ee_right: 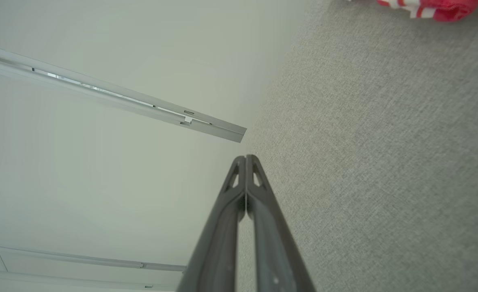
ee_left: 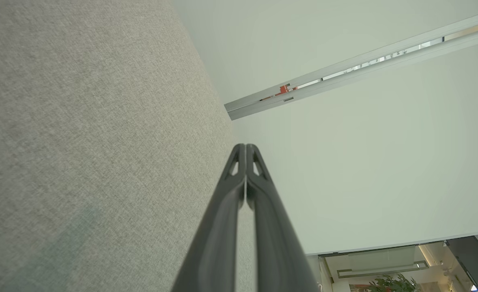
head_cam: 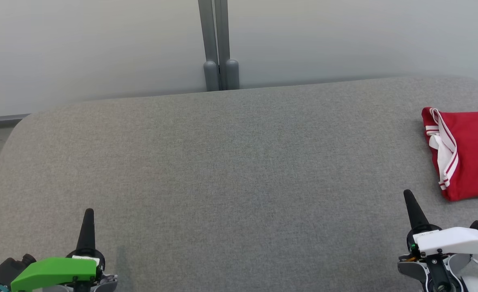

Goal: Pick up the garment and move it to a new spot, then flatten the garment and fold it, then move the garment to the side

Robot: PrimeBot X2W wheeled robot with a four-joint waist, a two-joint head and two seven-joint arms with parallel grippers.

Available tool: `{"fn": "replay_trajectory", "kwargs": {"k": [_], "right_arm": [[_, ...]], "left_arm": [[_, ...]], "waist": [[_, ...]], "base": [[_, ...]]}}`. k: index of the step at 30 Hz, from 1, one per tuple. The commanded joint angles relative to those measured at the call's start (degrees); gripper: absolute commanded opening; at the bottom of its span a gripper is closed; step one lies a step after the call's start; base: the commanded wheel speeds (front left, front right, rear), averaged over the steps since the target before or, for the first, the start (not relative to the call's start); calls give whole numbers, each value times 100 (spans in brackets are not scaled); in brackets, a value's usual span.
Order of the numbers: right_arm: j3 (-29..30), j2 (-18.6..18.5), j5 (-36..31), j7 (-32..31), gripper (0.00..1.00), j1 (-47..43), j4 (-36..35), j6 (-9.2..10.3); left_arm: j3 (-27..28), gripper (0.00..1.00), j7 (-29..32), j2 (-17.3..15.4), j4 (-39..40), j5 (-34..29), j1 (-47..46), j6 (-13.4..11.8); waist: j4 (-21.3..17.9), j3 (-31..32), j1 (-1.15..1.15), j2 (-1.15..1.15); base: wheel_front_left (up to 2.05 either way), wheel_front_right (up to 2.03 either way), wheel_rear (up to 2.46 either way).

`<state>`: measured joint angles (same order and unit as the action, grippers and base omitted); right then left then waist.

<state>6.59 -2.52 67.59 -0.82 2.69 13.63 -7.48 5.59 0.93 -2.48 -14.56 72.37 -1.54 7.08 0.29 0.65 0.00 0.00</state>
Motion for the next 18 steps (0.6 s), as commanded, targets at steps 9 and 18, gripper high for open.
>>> {"fn": "replay_trajectory", "kwargs": {"k": [9,18], "right_arm": [[-1,-41,623,-151,0,174,-6,-3],[-2,-43,1103,-269,0,232,6,-3]], "left_arm": [[47,0,141,-51,59,529,-227,40],[62,0,257,-54,58,909,-303,46]], "waist": [[-6,-16,0,0],[-11,-31,0,0]], "base": [[0,0,0],[0,0,0]]}}
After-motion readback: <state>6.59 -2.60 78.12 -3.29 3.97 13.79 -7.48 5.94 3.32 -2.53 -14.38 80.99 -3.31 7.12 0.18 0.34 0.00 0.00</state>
